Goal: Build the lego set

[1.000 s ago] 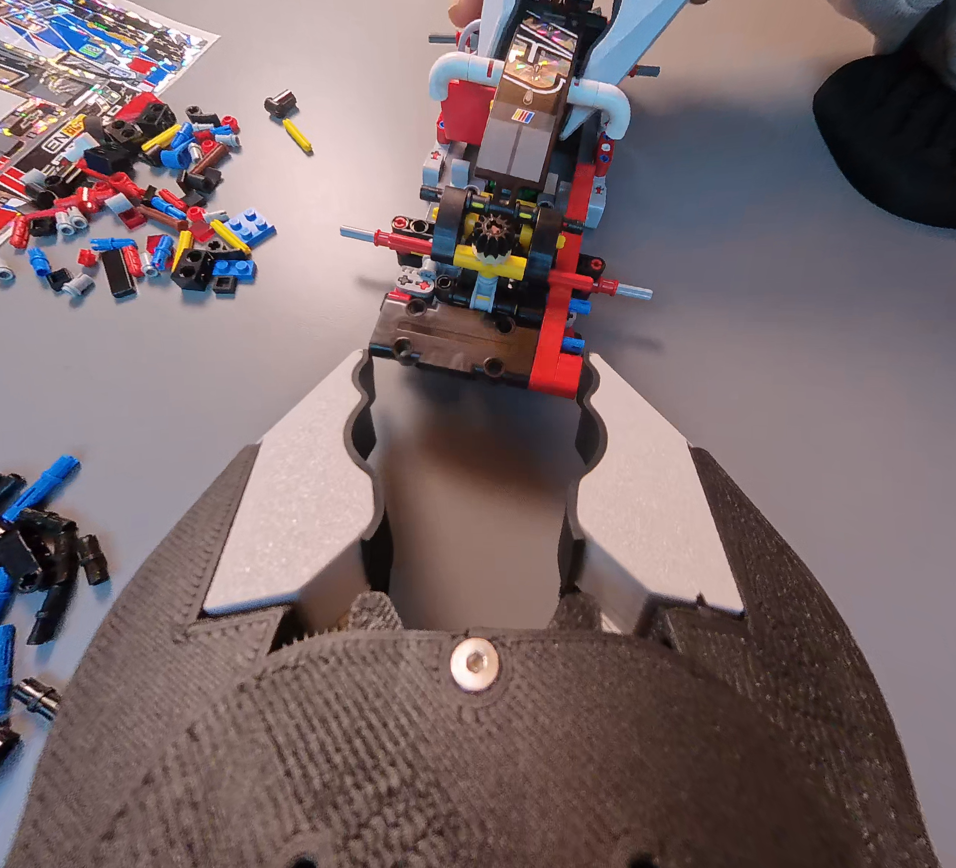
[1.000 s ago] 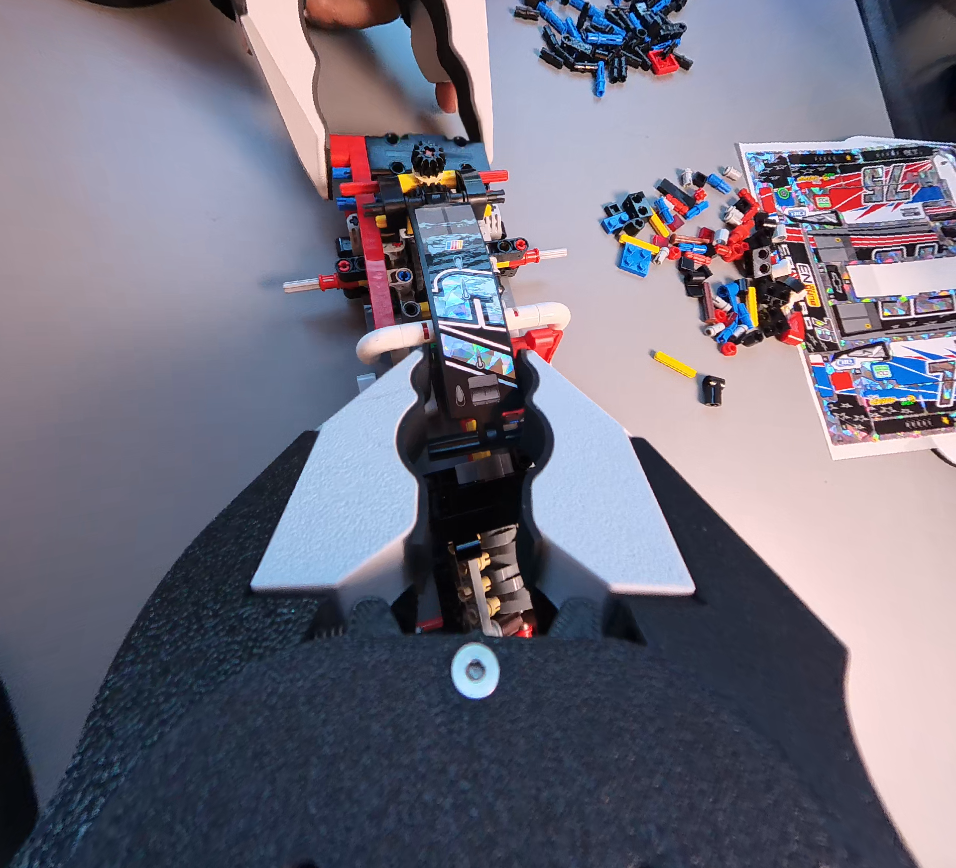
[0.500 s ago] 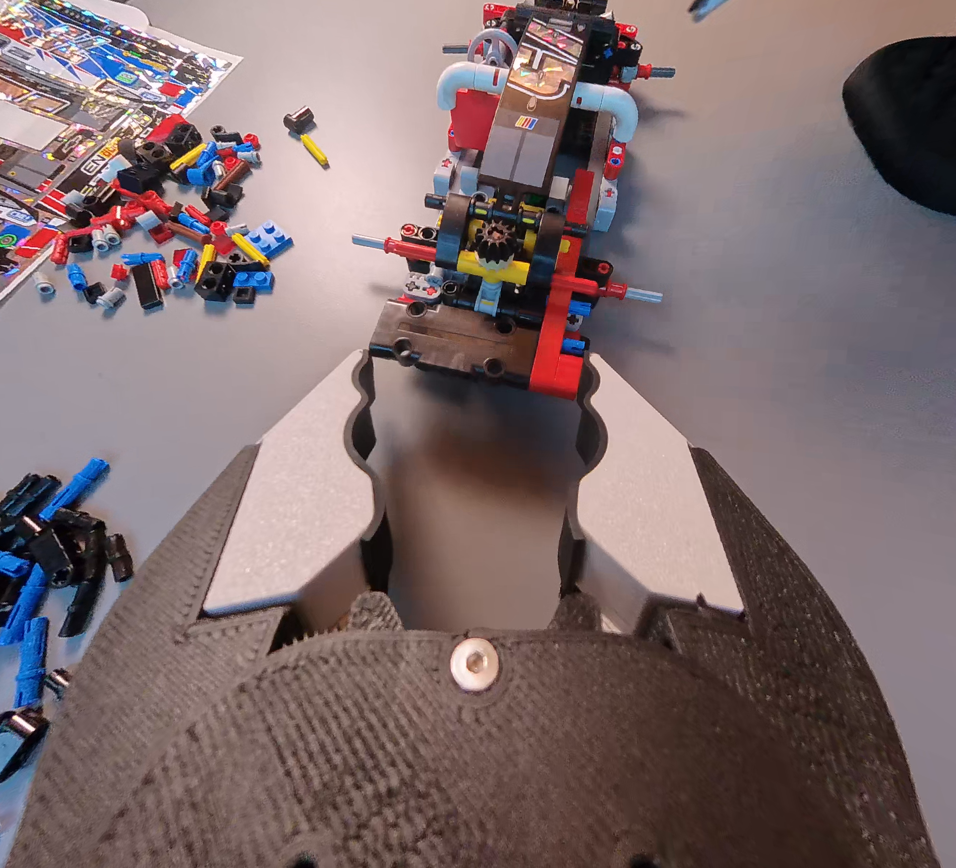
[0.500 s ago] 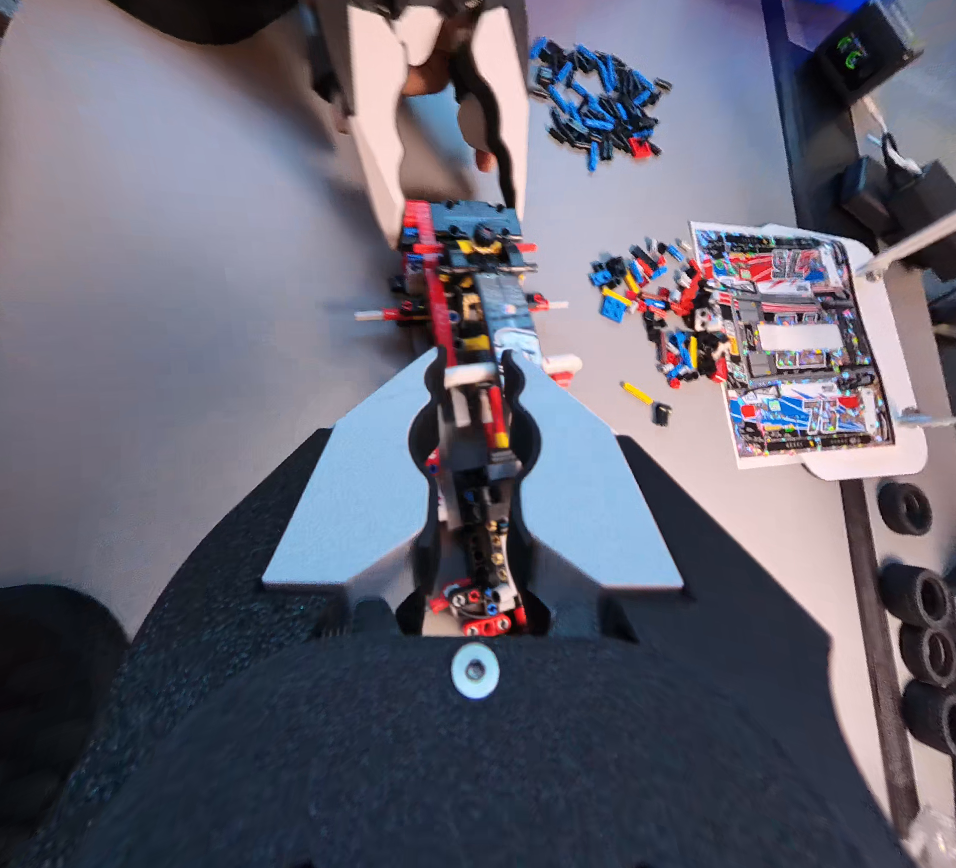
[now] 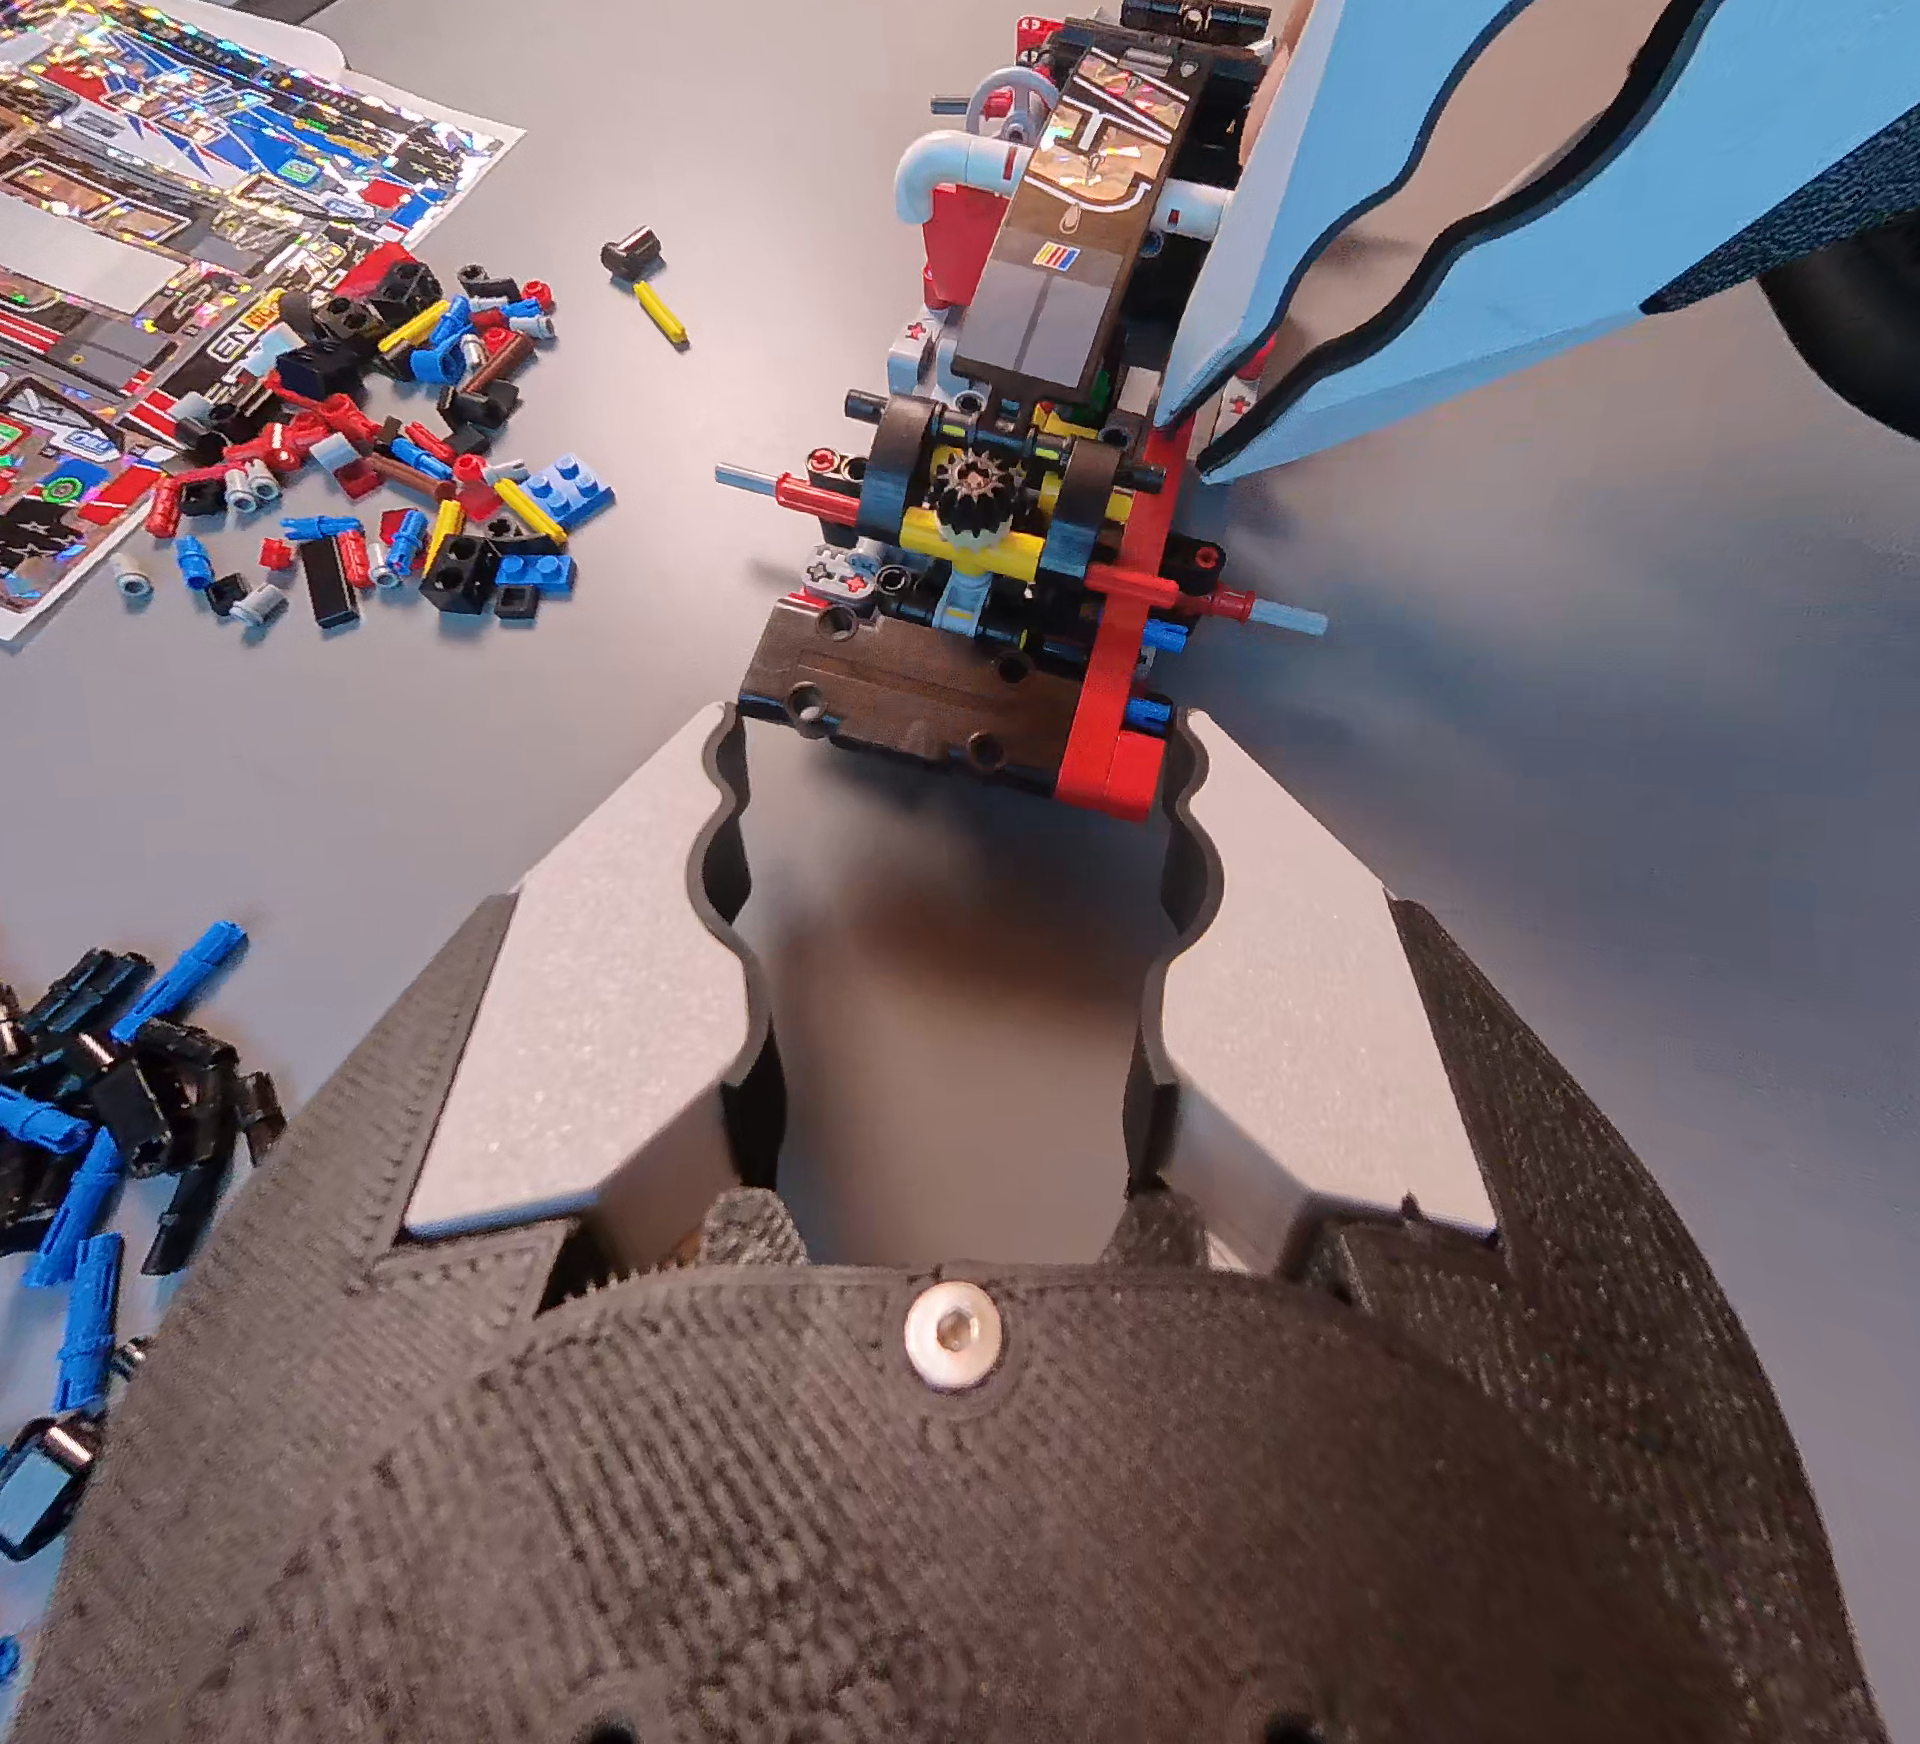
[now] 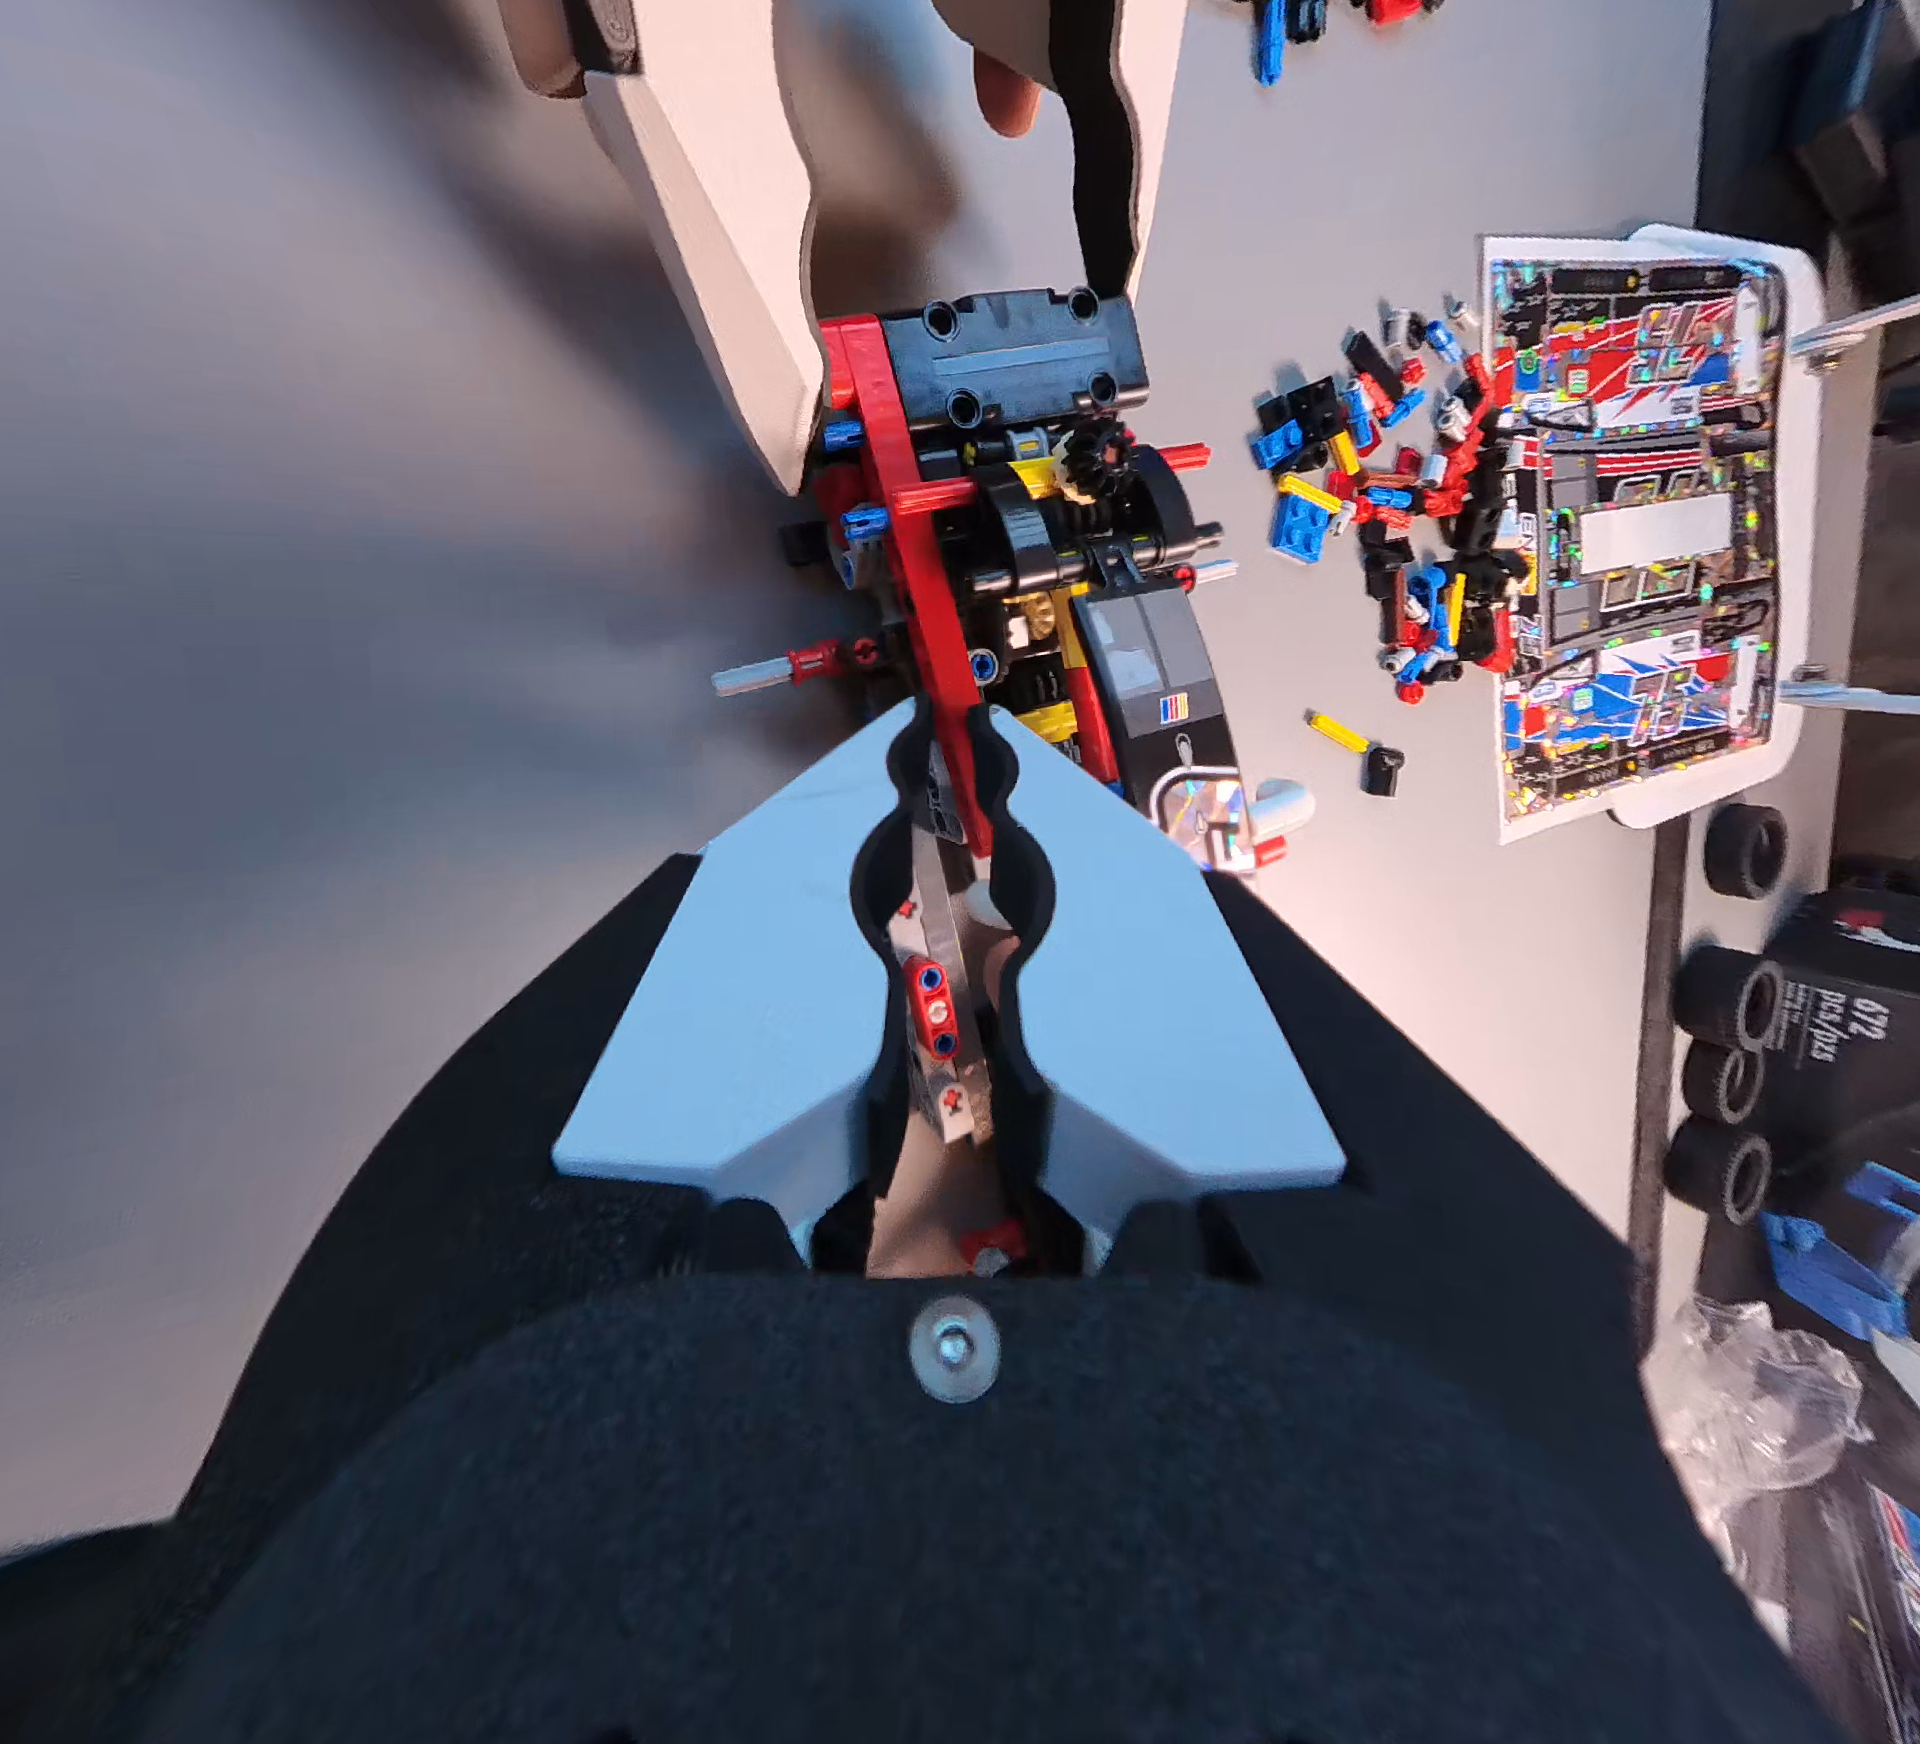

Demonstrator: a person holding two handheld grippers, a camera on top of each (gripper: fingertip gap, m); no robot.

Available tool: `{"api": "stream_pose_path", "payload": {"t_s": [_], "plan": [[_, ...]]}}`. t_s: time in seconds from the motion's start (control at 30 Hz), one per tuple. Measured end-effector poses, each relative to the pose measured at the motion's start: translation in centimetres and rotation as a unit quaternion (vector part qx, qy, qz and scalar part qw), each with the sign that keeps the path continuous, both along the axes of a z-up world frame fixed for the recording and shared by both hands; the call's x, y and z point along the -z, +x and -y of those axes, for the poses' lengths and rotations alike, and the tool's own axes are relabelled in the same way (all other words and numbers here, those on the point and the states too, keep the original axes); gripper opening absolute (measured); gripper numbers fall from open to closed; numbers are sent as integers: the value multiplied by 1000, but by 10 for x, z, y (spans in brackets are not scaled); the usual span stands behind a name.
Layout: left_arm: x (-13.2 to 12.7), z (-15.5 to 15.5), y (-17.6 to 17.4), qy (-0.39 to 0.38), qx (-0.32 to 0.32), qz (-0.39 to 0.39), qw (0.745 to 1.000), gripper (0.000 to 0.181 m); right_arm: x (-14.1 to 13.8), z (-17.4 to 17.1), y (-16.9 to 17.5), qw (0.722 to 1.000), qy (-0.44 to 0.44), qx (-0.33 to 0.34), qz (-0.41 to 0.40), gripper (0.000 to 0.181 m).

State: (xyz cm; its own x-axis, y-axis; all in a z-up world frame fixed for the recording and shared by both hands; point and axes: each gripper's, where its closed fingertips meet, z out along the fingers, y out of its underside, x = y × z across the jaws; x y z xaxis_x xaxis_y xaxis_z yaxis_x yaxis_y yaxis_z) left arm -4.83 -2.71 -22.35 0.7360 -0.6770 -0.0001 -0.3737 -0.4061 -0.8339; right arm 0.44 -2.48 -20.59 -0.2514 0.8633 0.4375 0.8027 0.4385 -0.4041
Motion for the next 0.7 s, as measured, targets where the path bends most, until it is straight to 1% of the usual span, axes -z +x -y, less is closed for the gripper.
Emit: {"api": "stream_pose_path", "payload": {"t_s": [0.1, 0.23, 0.3, 0.33, 0.57, 0.63, 0.7], "plan": [[0, 0, 0, 1, 0, -3, 1000, 79, -4, -1, -4, 1000, 0, -10, 6, 5], [-2, -2, 0, 8, -3, -1, 1000, 79, 5, -4, 2, 998, 5, -14, 53, 11], [-2, -3, 0, 8, -3, 0, 1000, 79, 7, -5, 2, 998, 4, -14, 64, 12], [-2, -3, 0, 9, -4, 0, 1000, 79, 8, -7, 0, 998, 4, -11, 62, 8], [-5, 0, -7, 5, -5, 14, 1000, 82, 7, -12, 4, 997, -48, 20, 62, 7], [-5, 0, -9, 4, -6, 11, 1000, 80, 8, -15, 6, 996, -52, 35, 69, 7], [-3, 0, -10, 3, -9, 5, 1000, 75, 8, -17, 5, 995, -52, 42, 69, 6]]}}
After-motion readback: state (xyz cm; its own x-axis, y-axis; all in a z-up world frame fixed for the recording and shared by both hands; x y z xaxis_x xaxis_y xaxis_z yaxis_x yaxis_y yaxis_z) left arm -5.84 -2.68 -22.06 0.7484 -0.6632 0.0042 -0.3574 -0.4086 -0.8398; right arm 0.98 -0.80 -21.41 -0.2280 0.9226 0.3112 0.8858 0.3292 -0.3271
